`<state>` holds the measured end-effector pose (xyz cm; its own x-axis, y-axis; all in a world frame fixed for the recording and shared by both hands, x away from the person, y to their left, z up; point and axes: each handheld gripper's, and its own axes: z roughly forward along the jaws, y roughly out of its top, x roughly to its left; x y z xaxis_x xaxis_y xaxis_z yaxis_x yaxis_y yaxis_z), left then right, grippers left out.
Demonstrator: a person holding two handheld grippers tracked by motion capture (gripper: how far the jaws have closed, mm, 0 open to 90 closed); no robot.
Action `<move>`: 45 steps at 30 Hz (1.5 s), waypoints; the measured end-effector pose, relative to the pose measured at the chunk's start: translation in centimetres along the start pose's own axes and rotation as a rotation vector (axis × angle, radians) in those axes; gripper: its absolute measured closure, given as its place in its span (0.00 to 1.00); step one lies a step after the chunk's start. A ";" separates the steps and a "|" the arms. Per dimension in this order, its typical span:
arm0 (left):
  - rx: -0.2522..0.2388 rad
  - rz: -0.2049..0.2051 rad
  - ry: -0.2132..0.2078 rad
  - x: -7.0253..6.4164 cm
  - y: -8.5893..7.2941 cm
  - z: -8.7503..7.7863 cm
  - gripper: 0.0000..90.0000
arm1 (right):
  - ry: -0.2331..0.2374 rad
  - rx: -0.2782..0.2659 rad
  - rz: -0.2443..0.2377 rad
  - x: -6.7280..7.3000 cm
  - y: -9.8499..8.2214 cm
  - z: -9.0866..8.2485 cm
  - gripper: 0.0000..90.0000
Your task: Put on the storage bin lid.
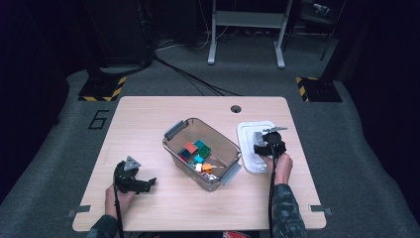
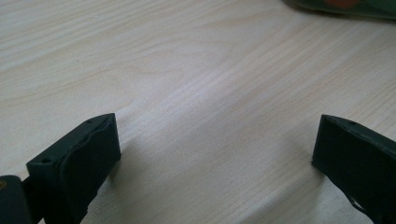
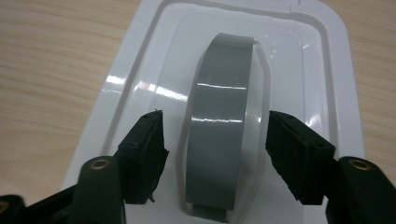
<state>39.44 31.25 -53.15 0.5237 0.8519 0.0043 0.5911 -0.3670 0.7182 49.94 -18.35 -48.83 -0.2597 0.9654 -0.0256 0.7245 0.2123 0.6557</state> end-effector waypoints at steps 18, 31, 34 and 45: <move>0.002 0.003 0.000 0.0 0.0 0.0 0.01 | 0.001 -0.032 -0.009 -0.5 -0.1 -0.6 0.75; 0.006 0.007 -0.008 0.0 0.0 -0.1 0.01 | 0.053 -0.041 -0.040 -1.1 0.2 -3.3 0.75; 0.007 0.006 -0.007 0.0 0.0 -0.1 0.01 | 0.057 -0.050 -0.052 -1.3 0.4 -4.2 0.75; 0.005 0.006 -0.009 0.0 0.0 -0.1 0.01 | 0.064 -0.080 -0.075 -1.8 1.9 -7.7 0.75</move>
<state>39.44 31.31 -53.06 0.5327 0.8463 0.0025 0.5912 -0.3742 0.7145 46.86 -20.83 -41.73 -0.3537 0.9349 -0.0303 0.6487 0.2685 0.7121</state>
